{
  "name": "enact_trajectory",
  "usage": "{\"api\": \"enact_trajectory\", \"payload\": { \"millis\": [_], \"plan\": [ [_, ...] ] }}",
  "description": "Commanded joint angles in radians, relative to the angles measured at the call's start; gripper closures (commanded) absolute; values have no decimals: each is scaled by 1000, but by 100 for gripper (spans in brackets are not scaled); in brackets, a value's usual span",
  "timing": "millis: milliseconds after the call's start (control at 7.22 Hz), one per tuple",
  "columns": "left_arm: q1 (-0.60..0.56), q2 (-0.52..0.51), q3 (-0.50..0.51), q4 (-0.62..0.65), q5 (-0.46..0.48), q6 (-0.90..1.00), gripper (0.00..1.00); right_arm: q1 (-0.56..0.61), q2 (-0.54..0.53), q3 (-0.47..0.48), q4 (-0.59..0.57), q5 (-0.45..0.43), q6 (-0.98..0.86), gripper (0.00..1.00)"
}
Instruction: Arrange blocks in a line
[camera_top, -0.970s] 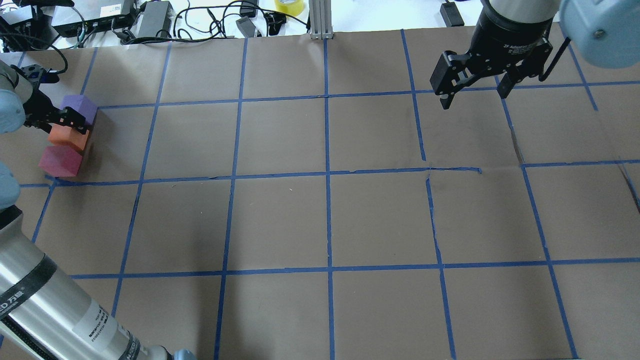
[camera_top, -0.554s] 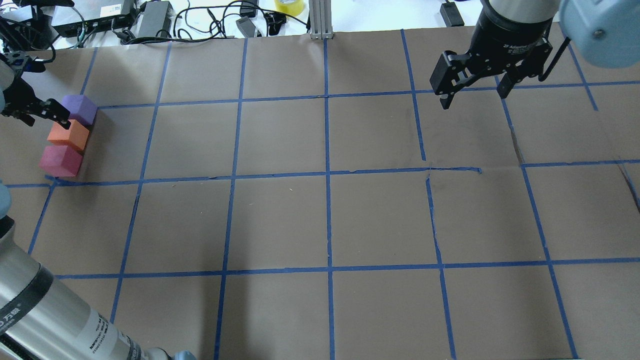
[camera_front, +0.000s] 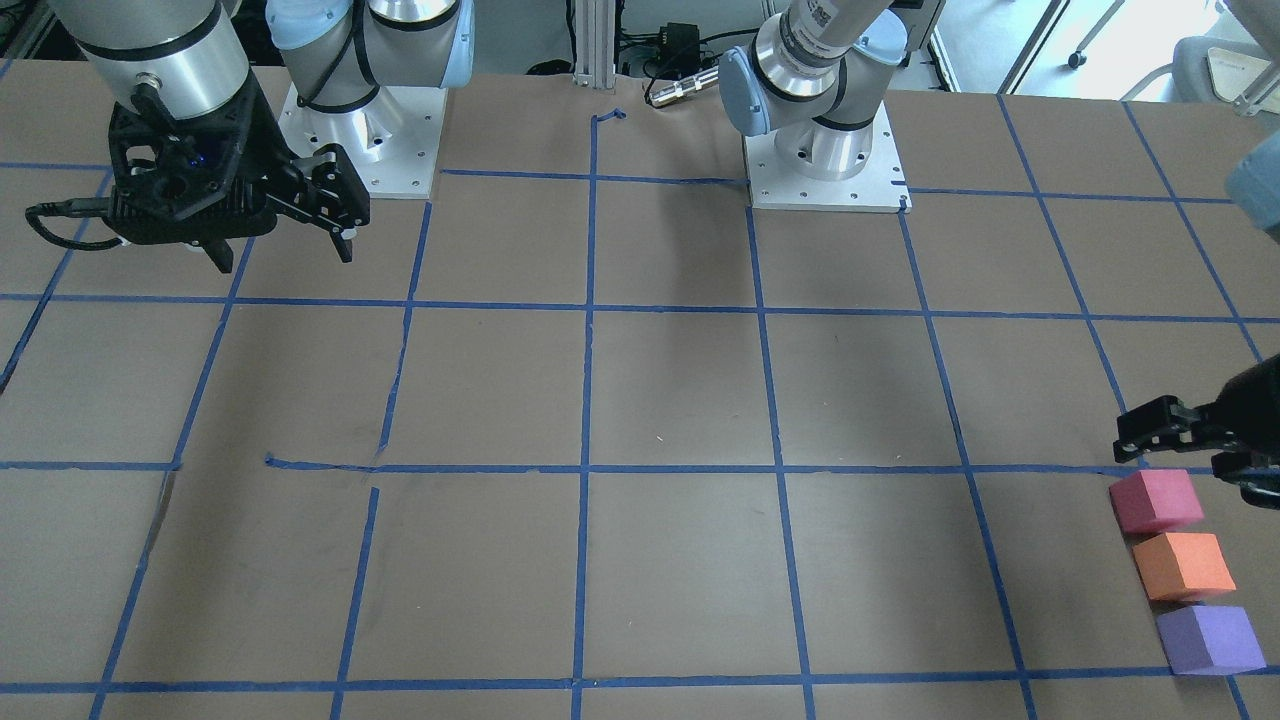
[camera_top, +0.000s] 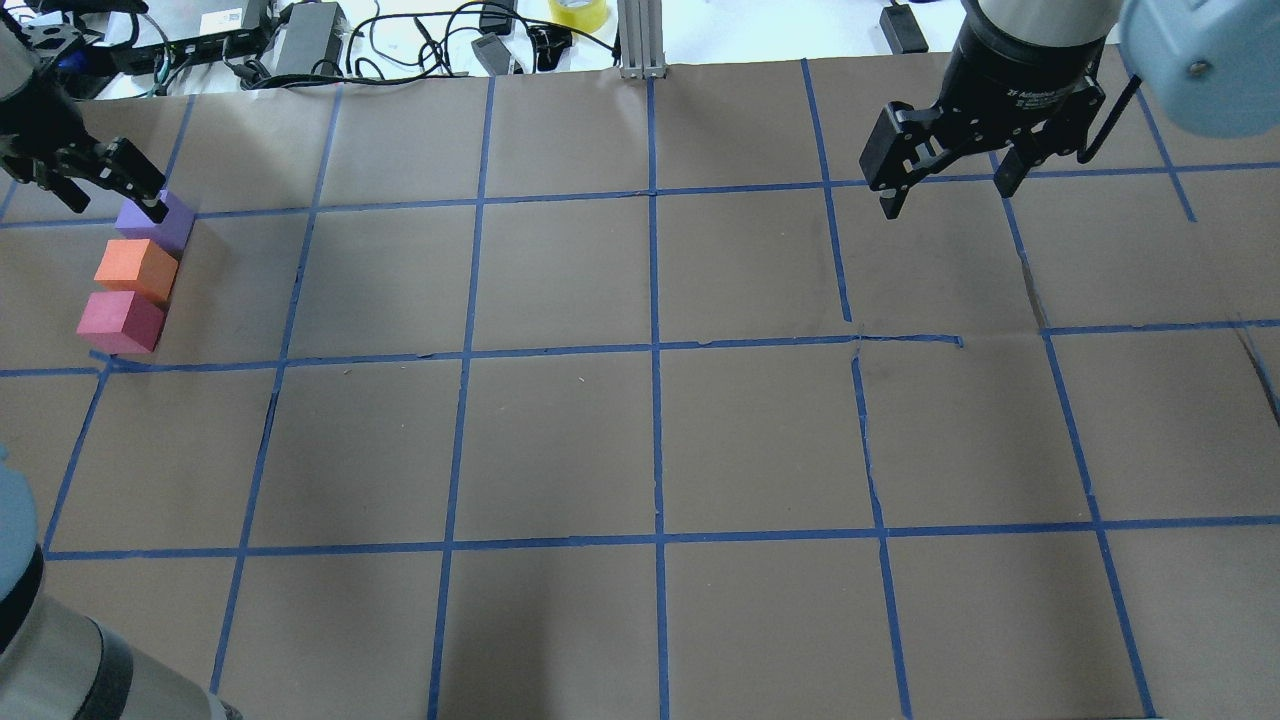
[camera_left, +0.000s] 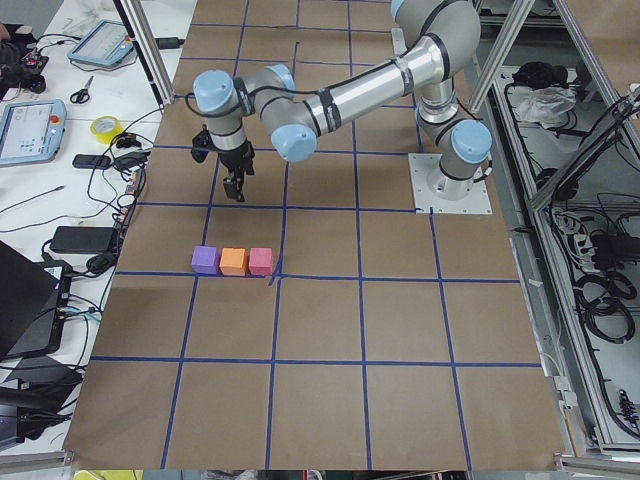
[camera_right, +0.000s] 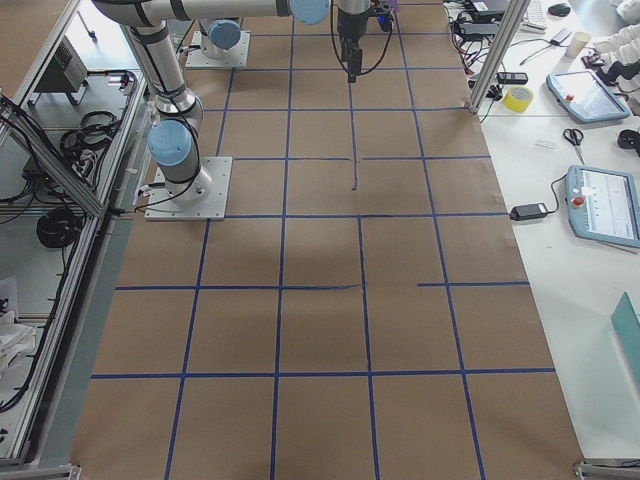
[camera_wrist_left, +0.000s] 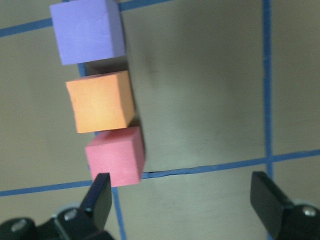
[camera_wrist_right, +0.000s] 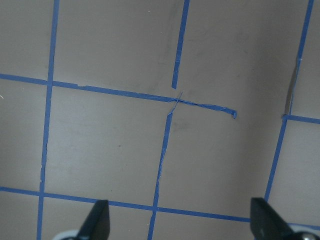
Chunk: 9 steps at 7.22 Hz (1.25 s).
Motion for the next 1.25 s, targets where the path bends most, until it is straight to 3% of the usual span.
{"api": "enact_trajectory", "payload": {
  "millis": [0, 416, 1108],
  "plan": [
    [-129, 127, 1, -171, -12, -234, 0, 0, 0, 0, 0, 1, 0, 0],
    [-339, 280, -16, -195, -75, -570, 0, 0, 0, 0, 0, 1, 0, 0],
    [-427, 445, -186, -118, -61, -677, 0, 0, 0, 0, 0, 1, 2, 0]
  ]
}}
